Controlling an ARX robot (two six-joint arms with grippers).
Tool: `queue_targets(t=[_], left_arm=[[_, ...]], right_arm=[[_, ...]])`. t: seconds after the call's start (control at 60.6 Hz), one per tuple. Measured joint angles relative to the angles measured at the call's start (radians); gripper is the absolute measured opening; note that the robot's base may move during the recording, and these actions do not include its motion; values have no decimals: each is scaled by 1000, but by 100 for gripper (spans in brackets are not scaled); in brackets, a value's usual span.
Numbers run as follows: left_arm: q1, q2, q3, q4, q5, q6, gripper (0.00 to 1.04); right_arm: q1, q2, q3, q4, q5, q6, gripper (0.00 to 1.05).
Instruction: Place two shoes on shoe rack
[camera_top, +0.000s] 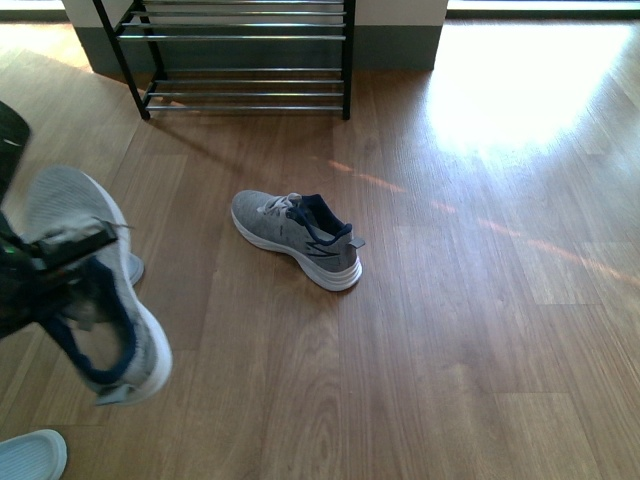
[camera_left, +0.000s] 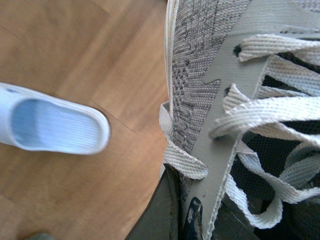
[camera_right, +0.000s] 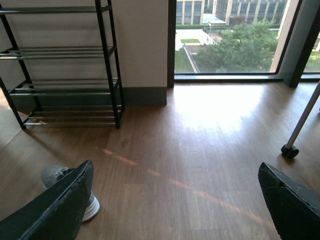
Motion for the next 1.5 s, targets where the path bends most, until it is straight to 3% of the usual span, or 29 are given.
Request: queue_targets(t=[0.231, 0.478, 0.577, 1.501], left_arm=[[-44, -401, -267, -57, -244, 81, 1], [-240, -957, -389, -437, -503, 32, 1], [-283, -1070, -392, -467, -587, 43, 1], [-288, -1077, -397, -469, -590, 45, 1]], right_arm=[[0, 0, 0, 0, 0, 0, 96], [0, 0, 0, 0, 0, 0, 96], [0, 0, 0, 0, 0, 0, 96], [0, -1, 0, 0, -3, 0, 96]])
